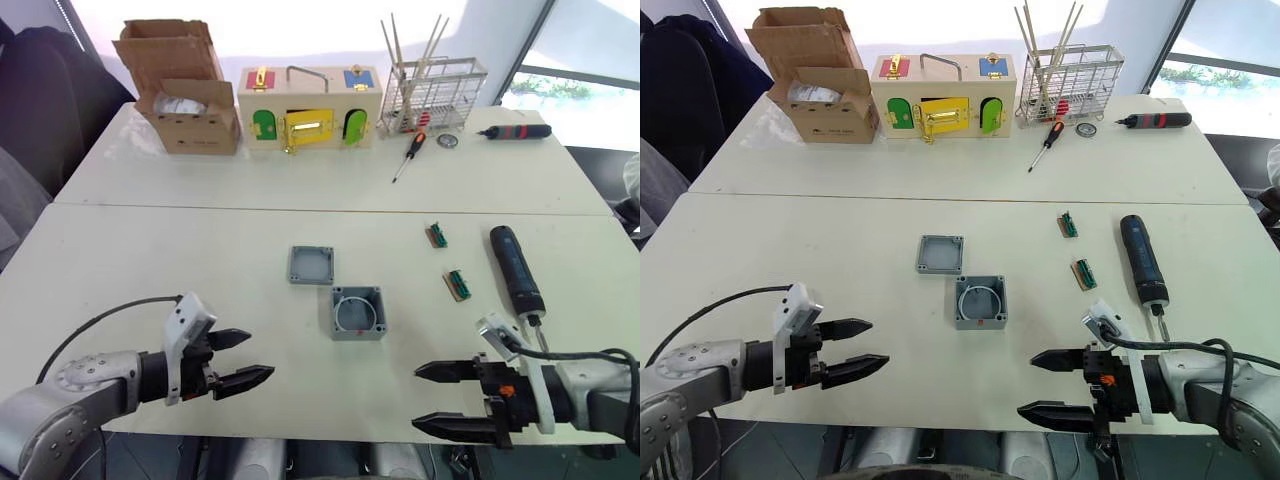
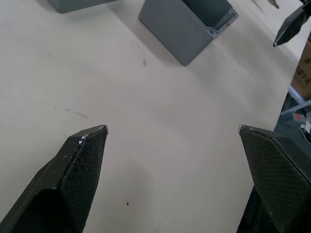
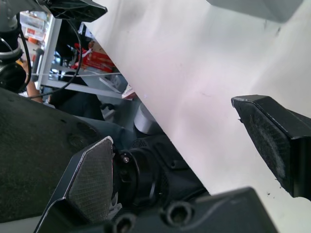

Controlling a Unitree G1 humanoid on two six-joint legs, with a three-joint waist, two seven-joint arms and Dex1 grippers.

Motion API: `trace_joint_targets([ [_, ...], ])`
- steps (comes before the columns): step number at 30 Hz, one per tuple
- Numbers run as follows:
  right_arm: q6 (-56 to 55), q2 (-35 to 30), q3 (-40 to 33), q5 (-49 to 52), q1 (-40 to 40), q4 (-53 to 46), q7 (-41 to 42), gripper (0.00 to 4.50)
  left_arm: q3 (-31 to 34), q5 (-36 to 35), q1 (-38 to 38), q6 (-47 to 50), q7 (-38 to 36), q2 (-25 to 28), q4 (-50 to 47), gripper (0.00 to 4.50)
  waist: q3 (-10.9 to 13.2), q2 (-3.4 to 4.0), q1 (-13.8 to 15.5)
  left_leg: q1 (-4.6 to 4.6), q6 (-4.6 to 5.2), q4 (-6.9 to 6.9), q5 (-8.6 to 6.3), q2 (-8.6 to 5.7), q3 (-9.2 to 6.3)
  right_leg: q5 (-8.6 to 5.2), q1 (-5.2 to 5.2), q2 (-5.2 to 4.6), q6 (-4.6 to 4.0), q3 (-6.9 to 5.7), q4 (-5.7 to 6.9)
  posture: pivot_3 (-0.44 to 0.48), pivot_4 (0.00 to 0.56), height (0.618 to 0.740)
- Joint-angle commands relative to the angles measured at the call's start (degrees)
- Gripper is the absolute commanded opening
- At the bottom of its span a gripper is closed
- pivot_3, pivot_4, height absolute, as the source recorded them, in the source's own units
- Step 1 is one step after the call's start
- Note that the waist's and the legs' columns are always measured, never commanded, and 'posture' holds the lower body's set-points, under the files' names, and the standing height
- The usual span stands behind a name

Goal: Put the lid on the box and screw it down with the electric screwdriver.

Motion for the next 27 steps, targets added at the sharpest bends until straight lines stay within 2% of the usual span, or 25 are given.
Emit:
trace_joint_targets([
  [1, 1.45, -0.84, -1.6, 2.5, -0.95, -0.25, -0.61, 4.5, -0.39, 2.67, -0.49, -2.19, -0.59, 0.7, 0.46, 4.43, 0.0, 0.0, -0.02, 0.0, 0.0, 0.0, 0.0, 0.0, 0.0, 0.0, 0.0, -0.01, 0.0, 0.0, 0.0, 0.0, 0.15, 0.735],
  [4, 1.22, -1.68, -1.23, 1.01, -1.77, -0.16, -1.42, 4.5, -0.16, 4.11, -1.41, -3.15, -1.51, 1.23, 2.01, 4.43, 0.0, 0.0, -0.01, 0.02, 0.0, -0.02, 0.0, 0.01, 0.0, 0.0, 0.0, -0.02, -0.01, 0.0, 0.0, 0.0, 0.15, 0.735],
  [6, 1.64, -2.06, -2.55, 1.19, -2.46, 0.07, -2.41, 4.5, 0.08, 7.67, -2.94, -4.93, -1.07, 2.31, 4.11, 4.43, 0.0, 0.0, 0.07, 0.02, 0.0, -0.02, 0.0, 0.0, 0.0, 0.0, 0.0, -0.01, -0.01, 0.0, 0.0, 0.0, 0.15, 0.735],
  [9, 5.63, -3.35, -5.89, 4.89, -5.13, 1.59, -4.86, 4.5, 0.1, 11.37, -8.99, -6.0, -2.17, 5.64, 9.19, 4.43, 0.0, -0.01, 0.13, 0.02, 0.0, -0.01, 0.0, -0.01, 0.0, 0.0, 0.0, 0.02, -0.01, -0.01, 0.01, 0.0, 0.15, 0.735],
  [13, 6.14, -2.29, -8.53, 10.49, -14.32, 4.66, -8.1, 4.5, -2.92, 8.94, -23.77, -0.37, -8.35, 11.5, 15.6, 4.43, 0.04, -0.06, -0.05, 0.0, 0.0, -0.02, 0.0, -0.01, 0.02, 0.06, -0.04, 0.02, 0.1, -0.02, 0.01, 0.0, 0.15, 0.735],
  [16, 6.04, -2.18, -7.64, 13.09, -19.01, 3.96, -9.48, 4.5, -9.86, 9.56, -39.43, 2.35, -14.14, 12.46, 19.43, 4.43, 0.07, -0.1, 0.28, -0.13, 0.0, -0.01, 0.0, -0.03, -0.04, 0.07, -0.1, 0.06, 0.13, -0.1, 0.01, 0.0, 0.15, 0.735],
  [19, 5.43, -2.45, -5.01, 12.41, -22.34, 2.55, -10.71, 4.5, -18.24, 11.24, -52.84, 2.42, -21.15, 9.62, 22.21, 4.43, 0.06, -0.1, -0.12, -0.18, -0.02, 0.0, 0.01, -0.11, -0.02, 0.08, -0.09, 0.05, 0.15, -0.12, 0.02, 0.0, 0.15, 0.735],
  [22, 4.68, -2.89, -2.86, 10.76, -24.3, 1.9, -11.38, 4.5, -26.05, 13.59, -60.65, 1.88, -25.55, 5.02, 22.91, 4.43, 0.06, -0.1, -0.31, -0.25, -0.05, 0.09, 0.04, -0.13, 0.08, 0.09, -0.11, 0.05, 0.17, -0.1, 0.07, 0.0, 0.15, 0.735],
  [24, 4.13, -3.32, -1.81, 8.95, -24.14, 1.25, -11.57, 4.5, -30.5, 14.24, -62.88, 1.75, -27.28, 1.13, 21.41, 4.43, 0.06, -0.1, -0.24, -0.28, 0.08, 0.16, -0.03, -0.12, 0.08, 0.09, -0.12, 0.07, 0.17, -0.1, 0.1, 0.0, 0.15, 0.735],
  [27, 3.54, -3.16, -1.32, 7.41, -23.24, 0.96, -12.32, 4.5, -33.72, 13.92, -62.52, 2.41, -28.9, -2.12, 18.67, 4.43, 0.07, -0.11, -0.31, -0.62, 0.28, 0.7, -0.15, -0.03, 0.02, 0.06, -0.33, 0.18, 0.22, -0.1, 0.2, 0.0, 0.15, 0.735],
])
